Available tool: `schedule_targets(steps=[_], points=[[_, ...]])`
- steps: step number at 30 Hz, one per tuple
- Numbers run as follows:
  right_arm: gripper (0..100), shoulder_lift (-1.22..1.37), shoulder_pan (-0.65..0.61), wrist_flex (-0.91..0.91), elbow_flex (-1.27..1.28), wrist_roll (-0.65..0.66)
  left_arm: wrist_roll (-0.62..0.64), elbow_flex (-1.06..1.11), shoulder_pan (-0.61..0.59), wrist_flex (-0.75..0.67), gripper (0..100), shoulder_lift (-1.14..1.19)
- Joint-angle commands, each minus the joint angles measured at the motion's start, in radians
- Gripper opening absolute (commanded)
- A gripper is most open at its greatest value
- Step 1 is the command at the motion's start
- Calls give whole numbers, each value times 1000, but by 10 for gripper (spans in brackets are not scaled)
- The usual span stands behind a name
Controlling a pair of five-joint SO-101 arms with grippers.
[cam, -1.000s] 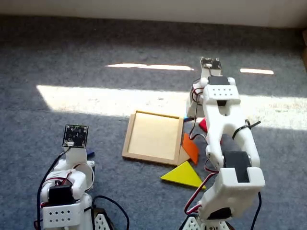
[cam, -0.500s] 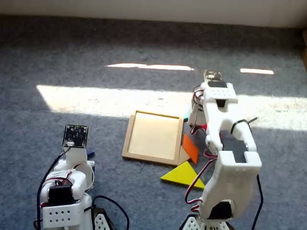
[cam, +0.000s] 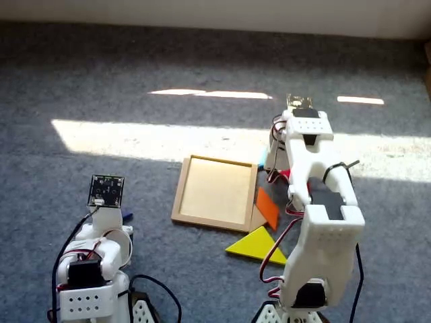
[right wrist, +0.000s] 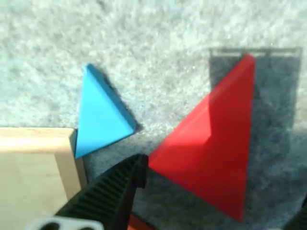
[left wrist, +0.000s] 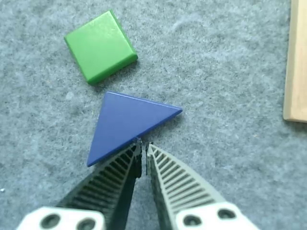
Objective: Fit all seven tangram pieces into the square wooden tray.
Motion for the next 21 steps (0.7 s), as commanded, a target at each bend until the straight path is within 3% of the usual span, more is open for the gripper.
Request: schedule_targets(steps=[1, 21], points=[[472, -7, 24, -15, -61, -12, -6, 19, -13, 8, 43, -41], [472, -13, 27, -59, -64, -12, -6, 19, -13, 8, 43, -41]])
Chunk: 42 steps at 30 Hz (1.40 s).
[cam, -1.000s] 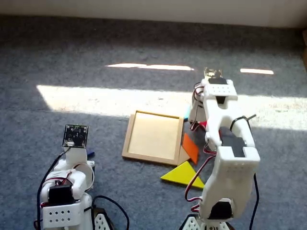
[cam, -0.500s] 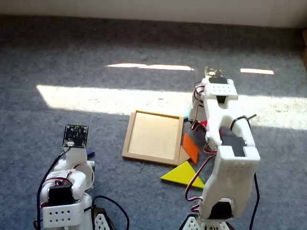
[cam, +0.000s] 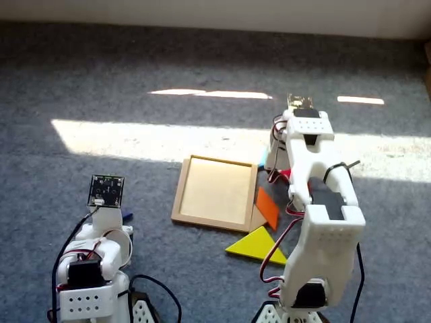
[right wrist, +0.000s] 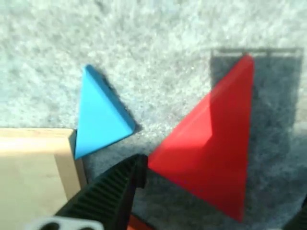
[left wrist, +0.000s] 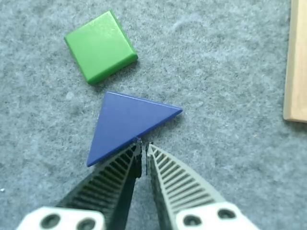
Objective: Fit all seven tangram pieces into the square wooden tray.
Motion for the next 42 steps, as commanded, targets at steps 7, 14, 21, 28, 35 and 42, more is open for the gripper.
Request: schedule_targets(steps=[7, 14, 21, 28, 35, 42], points=[[472, -15, 24, -2, -139, -12, -6, 19, -13, 8, 43, -41], [472, -10, 21, -1, -130, -12, -6, 19, -13, 8, 43, -41], [472, -8, 19, 5, -127, -12, -6, 19, -13, 8, 43, -41], [472, -12, 8, 7, -68, -6, -6, 19, -13, 8, 43, -41], [472, -13, 7, 56, -71, -6, -6, 19, -13, 8, 43, -41], [472, -12, 5, 79, -68, -5, -6, 19, -13, 8, 43, -41]])
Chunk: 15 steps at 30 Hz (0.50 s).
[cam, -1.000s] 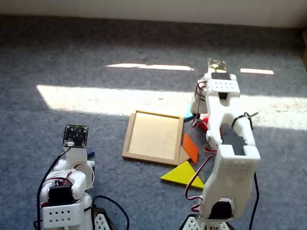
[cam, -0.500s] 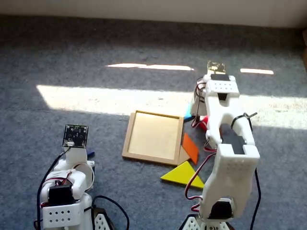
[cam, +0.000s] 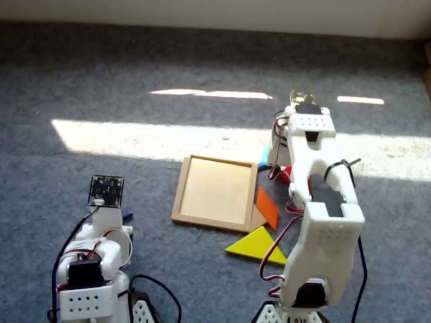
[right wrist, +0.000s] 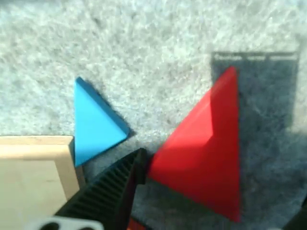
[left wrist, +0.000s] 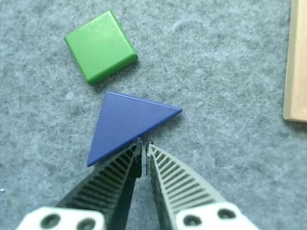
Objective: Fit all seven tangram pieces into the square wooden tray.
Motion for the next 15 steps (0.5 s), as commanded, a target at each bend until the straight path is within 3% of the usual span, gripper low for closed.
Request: schedule_targets(steps=[1, 15], points=[[472, -25, -1, 42, -7, -3, -6, 19, -13, 8, 43, -41], [472, -25, -44, 90, -5, 40, -6, 19, -13, 8, 43, -41]])
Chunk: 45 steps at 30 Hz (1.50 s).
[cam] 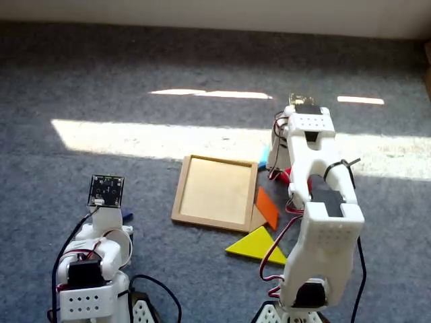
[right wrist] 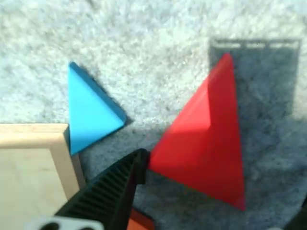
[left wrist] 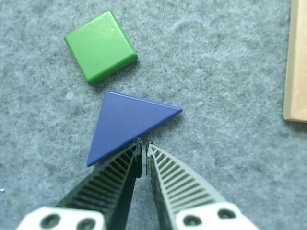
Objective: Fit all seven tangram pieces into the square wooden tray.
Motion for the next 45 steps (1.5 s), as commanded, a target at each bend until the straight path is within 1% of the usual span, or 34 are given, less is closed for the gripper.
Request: schedule_targets(steps=[1, 10, 16, 23, 28, 34, 39, 45], points=[[472, -25, -38, 35, -5, 25, -6, 19, -13, 8, 43, -41], [472, -24, -30, 27, -5, 31, -6, 19, -13, 8, 43, -41], [472, -21, 13, -8, -5, 31, -6, 19, -13, 8, 43, -41], [470, -21, 12, -8, -5, 32, -6, 19, -13, 8, 43, -41], [392, -21, 13, -10, 27, 32, -6, 19, -13, 8, 43, -41], [359, -21, 18, -7, 38, 32, -6, 19, -13, 8, 43, -41], [268, -21, 18, -8, 38, 32, -6, 19, -13, 8, 43, -41], [257, -21, 18, -36, 38, 34, -6, 19, -13, 8, 43, -41]])
